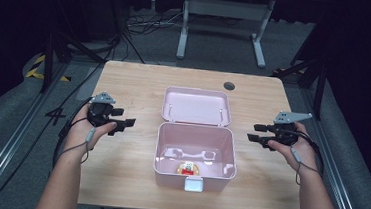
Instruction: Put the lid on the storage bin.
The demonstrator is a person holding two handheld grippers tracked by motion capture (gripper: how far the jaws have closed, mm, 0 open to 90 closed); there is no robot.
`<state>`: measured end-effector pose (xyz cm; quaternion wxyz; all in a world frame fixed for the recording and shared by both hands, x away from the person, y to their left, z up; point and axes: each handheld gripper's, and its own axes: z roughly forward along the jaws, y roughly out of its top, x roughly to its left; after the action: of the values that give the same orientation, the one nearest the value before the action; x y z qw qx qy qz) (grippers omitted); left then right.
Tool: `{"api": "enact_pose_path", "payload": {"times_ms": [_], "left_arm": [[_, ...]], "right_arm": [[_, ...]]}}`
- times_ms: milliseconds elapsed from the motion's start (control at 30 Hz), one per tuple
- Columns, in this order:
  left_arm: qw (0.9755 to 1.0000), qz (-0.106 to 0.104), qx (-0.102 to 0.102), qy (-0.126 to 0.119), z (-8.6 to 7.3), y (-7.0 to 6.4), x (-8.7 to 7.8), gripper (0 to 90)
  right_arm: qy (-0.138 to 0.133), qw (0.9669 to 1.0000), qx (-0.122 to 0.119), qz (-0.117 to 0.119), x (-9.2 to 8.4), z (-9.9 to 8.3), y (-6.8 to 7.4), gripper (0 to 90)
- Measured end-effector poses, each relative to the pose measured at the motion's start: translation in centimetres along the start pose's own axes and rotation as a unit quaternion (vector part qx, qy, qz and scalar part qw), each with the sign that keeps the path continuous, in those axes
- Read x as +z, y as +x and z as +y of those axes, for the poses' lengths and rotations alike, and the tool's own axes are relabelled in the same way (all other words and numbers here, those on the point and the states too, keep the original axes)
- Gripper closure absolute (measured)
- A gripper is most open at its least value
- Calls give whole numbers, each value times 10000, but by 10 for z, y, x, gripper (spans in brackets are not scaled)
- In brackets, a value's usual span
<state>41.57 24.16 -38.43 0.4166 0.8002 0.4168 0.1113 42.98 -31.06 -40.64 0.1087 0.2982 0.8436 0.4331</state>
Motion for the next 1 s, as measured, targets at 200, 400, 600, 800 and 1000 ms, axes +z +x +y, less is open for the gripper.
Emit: {"api": "enact_pose_path", "payload": {"times_ms": [200, 400, 600, 800, 1000], "left_arm": [[9997, -120, 149, -165, 19, -12, 3, 361], [9988, -168, 392, -229, 42, -21, 11, 344], [9981, -324, 448, -283, 67, -22, 24, 349], [9981, -345, 447, -249, 87, -21, 43, 334], [9989, -275, 292, -246, 99, -13, 66, 326]], "right_arm": [[12, 10000, -6, -19, 0, -3, 2, 468], [79, 10000, -47, -7, 1, -7, 6, 465], [117, 9999, -77, -46, -2, -10, 9, 459], [209, 9997, -53, -87, -2, -17, 14, 443], [160, 9998, -40, -139, -6, -20, 16, 434]]}}
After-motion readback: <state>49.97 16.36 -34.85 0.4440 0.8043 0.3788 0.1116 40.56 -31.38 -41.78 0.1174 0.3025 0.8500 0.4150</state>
